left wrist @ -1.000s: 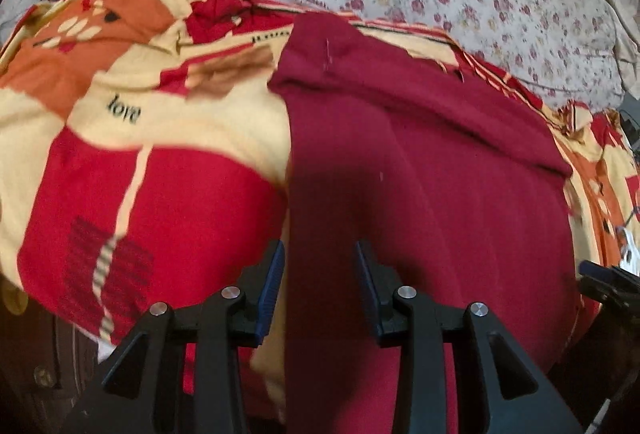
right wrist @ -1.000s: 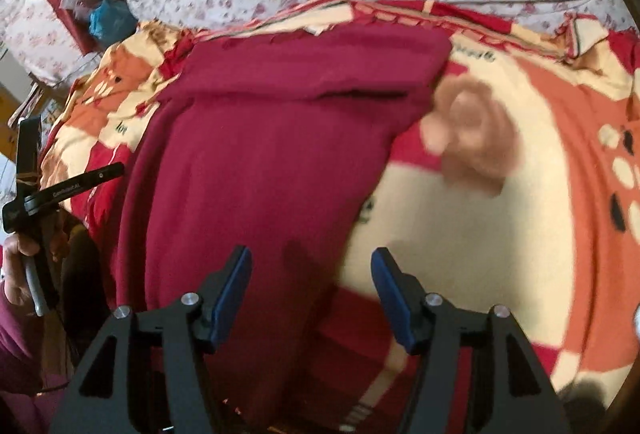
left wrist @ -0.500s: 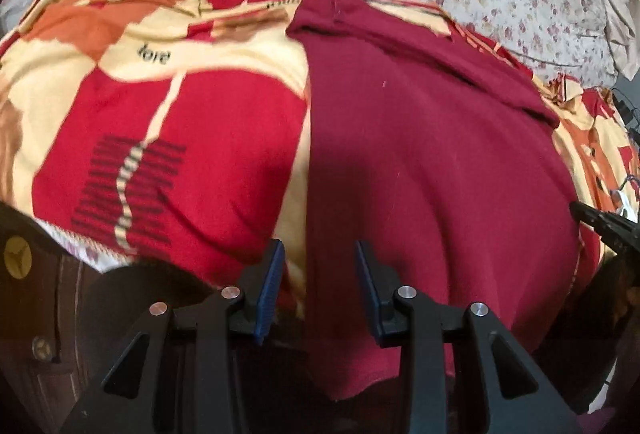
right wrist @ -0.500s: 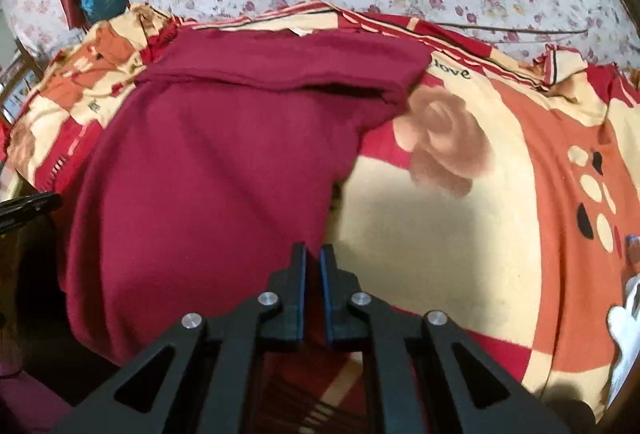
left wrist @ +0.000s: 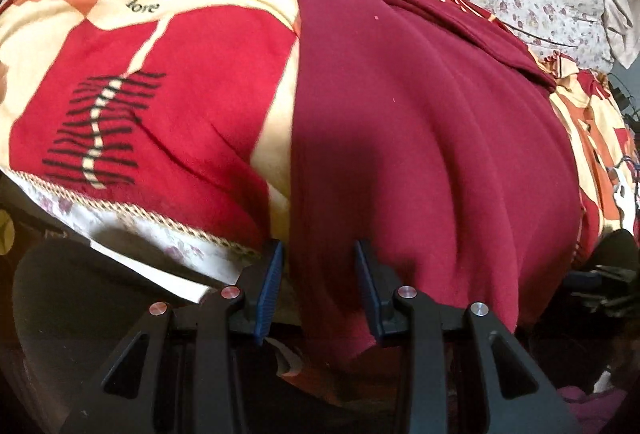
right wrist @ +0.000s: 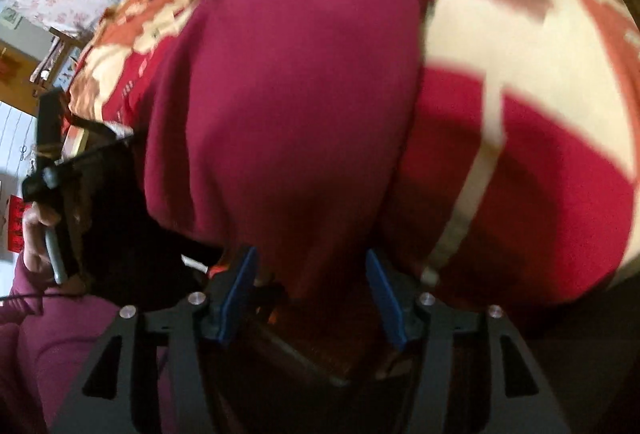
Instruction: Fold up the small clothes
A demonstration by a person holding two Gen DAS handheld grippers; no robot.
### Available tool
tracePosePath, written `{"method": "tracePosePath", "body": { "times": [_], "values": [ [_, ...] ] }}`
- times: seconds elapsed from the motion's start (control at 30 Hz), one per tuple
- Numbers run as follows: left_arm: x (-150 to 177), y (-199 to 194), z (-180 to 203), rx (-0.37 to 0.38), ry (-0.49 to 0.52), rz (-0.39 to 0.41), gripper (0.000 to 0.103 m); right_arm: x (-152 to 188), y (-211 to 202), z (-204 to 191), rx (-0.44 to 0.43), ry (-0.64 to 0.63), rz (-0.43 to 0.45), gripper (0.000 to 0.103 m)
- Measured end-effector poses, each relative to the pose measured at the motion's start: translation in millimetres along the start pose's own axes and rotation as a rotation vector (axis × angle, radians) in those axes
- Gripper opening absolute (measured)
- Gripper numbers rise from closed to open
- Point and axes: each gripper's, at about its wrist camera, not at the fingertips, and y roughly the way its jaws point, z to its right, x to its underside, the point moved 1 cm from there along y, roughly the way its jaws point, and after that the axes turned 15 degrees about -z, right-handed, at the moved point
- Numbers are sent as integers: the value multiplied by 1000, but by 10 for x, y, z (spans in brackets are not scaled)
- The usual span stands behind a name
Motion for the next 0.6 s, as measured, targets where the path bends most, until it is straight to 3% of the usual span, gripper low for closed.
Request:
{"method": "tracePosePath", "body": {
  "times": [0.17,0.4,0.5,0.57,0.6],
  "values": [
    [47,120,-51,48,-25,-31,20,29,206,97,-40,63,0,64],
    [64,174,-74,65,-36,-40,25,8,365,35,-70,35,24,62],
    [38,201,-76,86,-56,-64,26,-6,388,53,-48,60,42,42],
    [46,194,-50,98,-44,-77,14,16,338,18,-41,29,53,21],
    [58,182,-25,107,-23,-83,1,29,304,-2,-44,16,59,11]
  ]
}}
